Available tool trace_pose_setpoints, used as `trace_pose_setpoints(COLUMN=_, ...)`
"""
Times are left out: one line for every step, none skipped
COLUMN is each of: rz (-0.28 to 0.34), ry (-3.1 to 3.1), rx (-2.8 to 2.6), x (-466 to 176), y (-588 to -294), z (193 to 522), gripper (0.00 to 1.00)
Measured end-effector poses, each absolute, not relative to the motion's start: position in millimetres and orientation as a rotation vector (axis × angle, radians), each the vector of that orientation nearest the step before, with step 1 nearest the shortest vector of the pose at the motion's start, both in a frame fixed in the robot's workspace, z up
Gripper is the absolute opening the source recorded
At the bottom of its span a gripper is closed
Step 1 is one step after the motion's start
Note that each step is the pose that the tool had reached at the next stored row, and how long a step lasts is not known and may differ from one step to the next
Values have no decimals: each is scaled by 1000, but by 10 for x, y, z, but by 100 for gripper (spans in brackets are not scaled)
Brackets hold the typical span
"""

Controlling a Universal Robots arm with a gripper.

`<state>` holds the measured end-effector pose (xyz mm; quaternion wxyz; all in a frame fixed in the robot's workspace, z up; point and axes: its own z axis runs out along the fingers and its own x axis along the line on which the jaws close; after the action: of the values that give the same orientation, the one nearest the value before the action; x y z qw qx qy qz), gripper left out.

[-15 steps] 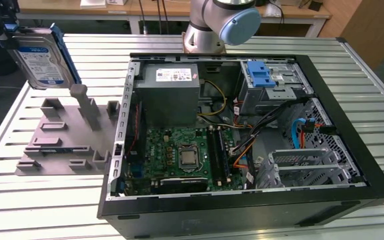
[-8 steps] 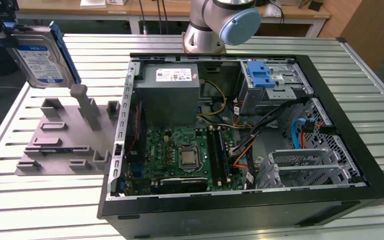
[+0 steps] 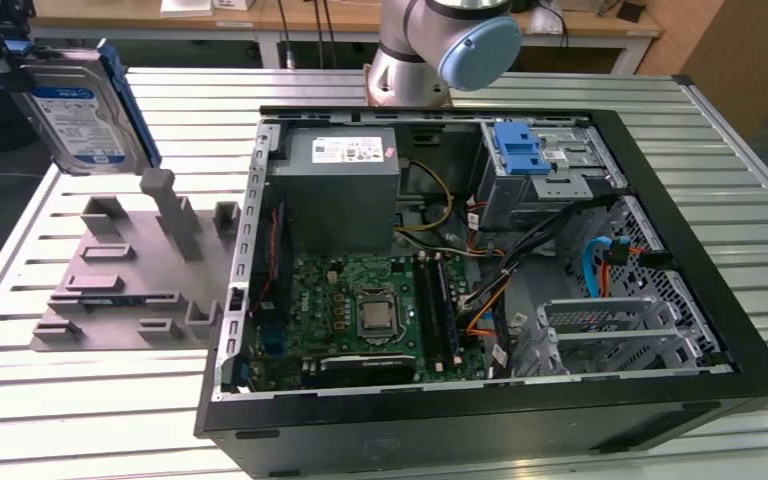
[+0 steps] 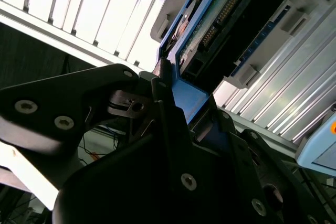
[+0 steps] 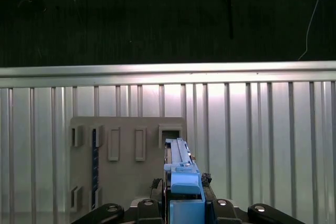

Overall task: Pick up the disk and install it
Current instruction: 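Pick up the disk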

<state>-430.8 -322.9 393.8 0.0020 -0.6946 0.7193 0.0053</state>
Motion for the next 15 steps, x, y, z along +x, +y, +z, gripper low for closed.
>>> trace_pose_setpoints(rz=17, ry=2257, rx=-2179, x=-4308, y=-3229, z=3943, gripper=36)
trace_pose_setpoints(rz=17, ry=2257, rx=-2179, x=-4308, y=-3229, z=3947, gripper=36)
trace_pose_setpoints(rz=17, ry=2257, rx=-2180, x=-4308, y=-3228, z=3952, gripper=36)
trace_pose_setpoints(rz=17, ry=2257, rx=-2179, x=-4307, y=-3228, z=3957, gripper=36)
trace_pose_setpoints(rz=17, ry=2257, rx=-2179, x=-4308, y=-3228, z=3961, gripper=36)
trace_pose_setpoints(rz=17, ry=2257, rx=-2179, x=-4308, y=-3227, z=3966, gripper=36)
trace_pose_setpoints(rz=17, ry=2257, rx=-2179, x=-4307, y=-3227, z=3971, gripper=36)
trace_pose_setpoints(rz=17, ry=2257, rx=-2179, x=-4308, y=-3226, z=3975, gripper=36)
trace_pose_setpoints(rz=17, ry=2257, rx=-2179, x=-4308, y=-3226, z=3980, gripper=36)
trace_pose_setpoints(rz=17, ry=2257, rx=-2179, x=-4308, y=-3225, z=3985, gripper=36)
trace_pose_setpoints(rz=17, ry=2257, rx=-2179, x=-4308, y=-3225, z=3990, gripper=36)
trace_pose_setpoints(rz=17, ry=2257, rx=-2179, x=-4308, y=-3225, z=3995, gripper=36)
trace_pose_setpoints(rz=17, ry=2257, rx=-2179, x=-4308, y=-3224, z=4000, gripper=36)
trace_pose_setpoints(rz=17, ry=2257, rx=-2180, x=-4308, y=-3224, z=4006, gripper=36)
trace_pose_setpoints(rz=17, ry=2257, rx=-2180, x=-4308, y=-3224, z=4011, gripper=36)
